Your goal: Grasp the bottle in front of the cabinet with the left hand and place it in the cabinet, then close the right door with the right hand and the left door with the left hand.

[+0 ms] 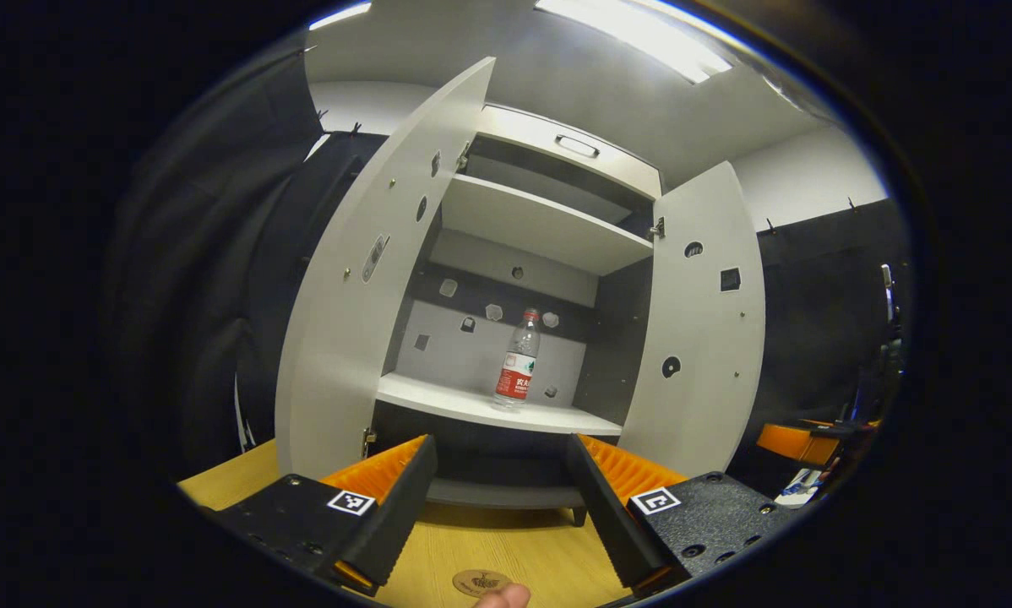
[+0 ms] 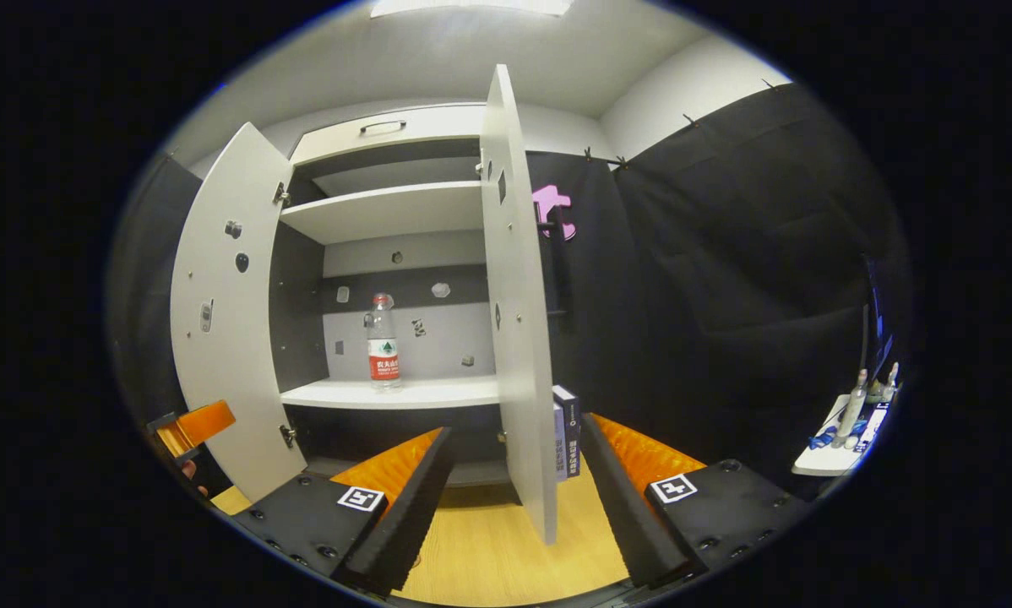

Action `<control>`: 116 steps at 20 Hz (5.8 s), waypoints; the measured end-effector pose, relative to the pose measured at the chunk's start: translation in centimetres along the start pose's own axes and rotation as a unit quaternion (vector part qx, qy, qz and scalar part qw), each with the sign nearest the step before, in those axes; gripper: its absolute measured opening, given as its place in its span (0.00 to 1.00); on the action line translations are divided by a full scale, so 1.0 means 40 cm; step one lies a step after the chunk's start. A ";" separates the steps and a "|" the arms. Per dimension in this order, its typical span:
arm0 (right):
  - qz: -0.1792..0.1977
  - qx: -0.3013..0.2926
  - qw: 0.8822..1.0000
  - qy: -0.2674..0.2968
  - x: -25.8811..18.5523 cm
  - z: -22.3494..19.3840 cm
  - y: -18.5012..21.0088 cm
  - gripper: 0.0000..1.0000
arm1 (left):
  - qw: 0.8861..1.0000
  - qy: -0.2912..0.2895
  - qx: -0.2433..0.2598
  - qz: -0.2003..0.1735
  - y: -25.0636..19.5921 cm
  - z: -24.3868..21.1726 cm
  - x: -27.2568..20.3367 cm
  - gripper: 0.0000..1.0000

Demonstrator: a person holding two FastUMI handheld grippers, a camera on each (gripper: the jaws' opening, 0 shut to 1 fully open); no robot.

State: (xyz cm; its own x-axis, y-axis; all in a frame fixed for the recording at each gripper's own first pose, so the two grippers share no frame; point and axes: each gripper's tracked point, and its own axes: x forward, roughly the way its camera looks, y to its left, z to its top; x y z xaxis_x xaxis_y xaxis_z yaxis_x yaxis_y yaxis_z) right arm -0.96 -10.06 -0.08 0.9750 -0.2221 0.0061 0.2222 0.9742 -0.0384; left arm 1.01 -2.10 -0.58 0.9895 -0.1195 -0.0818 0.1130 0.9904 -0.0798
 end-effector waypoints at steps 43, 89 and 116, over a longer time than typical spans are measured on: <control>0.074 -0.054 0.995 -0.040 0.332 0.246 0.073 0.94 | 0.999 -0.009 -0.012 0.050 0.099 0.012 -0.034 0.95; 0.155 -0.005 0.988 -0.006 0.213 0.100 0.237 0.95 | 0.944 -0.125 0.040 0.301 0.618 0.395 -0.028 0.94; 0.048 -0.008 0.999 0.024 0.051 -0.007 -0.003 0.96 | 0.989 -0.089 0.077 0.092 0.214 0.308 0.233 0.93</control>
State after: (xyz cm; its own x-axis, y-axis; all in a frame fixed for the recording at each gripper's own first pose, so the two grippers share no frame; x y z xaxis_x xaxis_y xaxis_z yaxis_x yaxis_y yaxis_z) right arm 0.99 -10.62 -0.33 0.9905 -0.1296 -0.0457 0.1271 0.9904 -0.0534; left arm 12.33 6.12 10.20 0.9932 0.0645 0.0965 -0.0717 0.9948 0.0730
